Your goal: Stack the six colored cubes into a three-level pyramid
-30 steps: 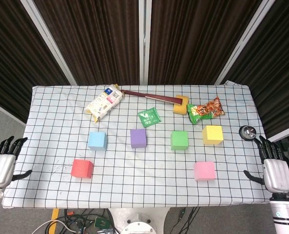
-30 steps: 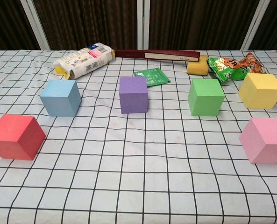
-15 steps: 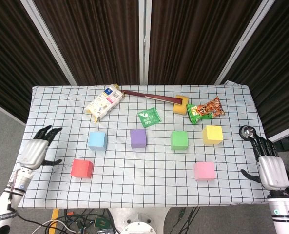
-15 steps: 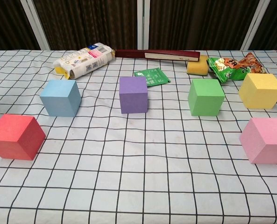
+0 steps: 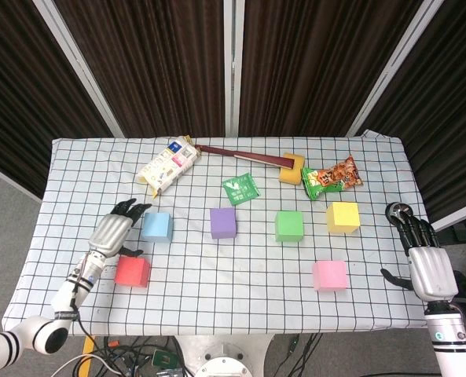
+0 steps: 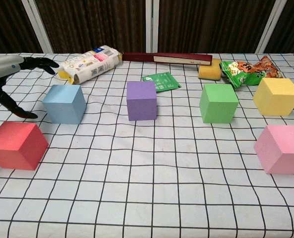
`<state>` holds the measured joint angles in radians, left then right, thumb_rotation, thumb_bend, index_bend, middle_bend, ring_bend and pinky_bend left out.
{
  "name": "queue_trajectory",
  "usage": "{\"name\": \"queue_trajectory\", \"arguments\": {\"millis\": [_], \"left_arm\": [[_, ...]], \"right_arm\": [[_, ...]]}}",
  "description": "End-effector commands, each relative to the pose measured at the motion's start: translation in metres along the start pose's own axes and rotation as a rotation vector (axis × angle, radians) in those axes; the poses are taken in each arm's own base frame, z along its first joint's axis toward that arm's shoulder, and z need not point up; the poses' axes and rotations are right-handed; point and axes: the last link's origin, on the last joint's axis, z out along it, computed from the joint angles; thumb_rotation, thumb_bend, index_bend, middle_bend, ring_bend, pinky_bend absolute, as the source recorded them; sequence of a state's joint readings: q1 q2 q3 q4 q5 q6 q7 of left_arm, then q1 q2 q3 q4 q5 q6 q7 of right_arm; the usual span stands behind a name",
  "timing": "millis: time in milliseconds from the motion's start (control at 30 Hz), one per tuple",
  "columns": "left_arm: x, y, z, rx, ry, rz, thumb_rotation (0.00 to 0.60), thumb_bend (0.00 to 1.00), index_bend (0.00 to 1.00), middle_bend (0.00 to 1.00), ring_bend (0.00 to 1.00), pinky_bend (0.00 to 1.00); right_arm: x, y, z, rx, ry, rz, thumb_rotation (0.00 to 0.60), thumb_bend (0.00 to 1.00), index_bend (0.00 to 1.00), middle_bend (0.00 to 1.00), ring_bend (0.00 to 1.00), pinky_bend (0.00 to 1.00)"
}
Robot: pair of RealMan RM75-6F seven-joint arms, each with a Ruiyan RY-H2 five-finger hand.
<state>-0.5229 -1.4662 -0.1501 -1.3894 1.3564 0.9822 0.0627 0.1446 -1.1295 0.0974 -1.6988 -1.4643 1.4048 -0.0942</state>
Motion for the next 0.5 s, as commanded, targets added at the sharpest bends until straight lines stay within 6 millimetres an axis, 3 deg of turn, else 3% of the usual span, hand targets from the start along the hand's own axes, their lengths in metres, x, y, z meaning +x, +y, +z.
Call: {"name": "queue_trajectory", "arguments": {"millis": [33,400,500], "left_arm": [[-0.003,-0.002,0.014,0.009,-0.006,0.011,0.6,0.0,0.09,0.14,0.0,0.09],[-0.012,0.006,0.036,-0.02,-0.037,-0.078,0.6,0.0,0.1,0.27,0.01,0.09],[-0.013,0.01,0.04,-0.027,-0.029,-0.114,0.6,0.07,0.1,0.34,0.04,0.08]], "right_arm": [[0.0,0.003,0.001,-0.008,-0.004,0.0,0.6,0.07,0.0,0.0,0.0,0.0],[-0.004,0.011,0.0,-0.038,-0.015,0.006,0.6,0.07,0.0,0.0,0.0,0.0],[-0.003,0.014,0.0,-0.046,-0.016,0.007,0.6,0.07,0.0,0.0,0.0,0.0]]}}
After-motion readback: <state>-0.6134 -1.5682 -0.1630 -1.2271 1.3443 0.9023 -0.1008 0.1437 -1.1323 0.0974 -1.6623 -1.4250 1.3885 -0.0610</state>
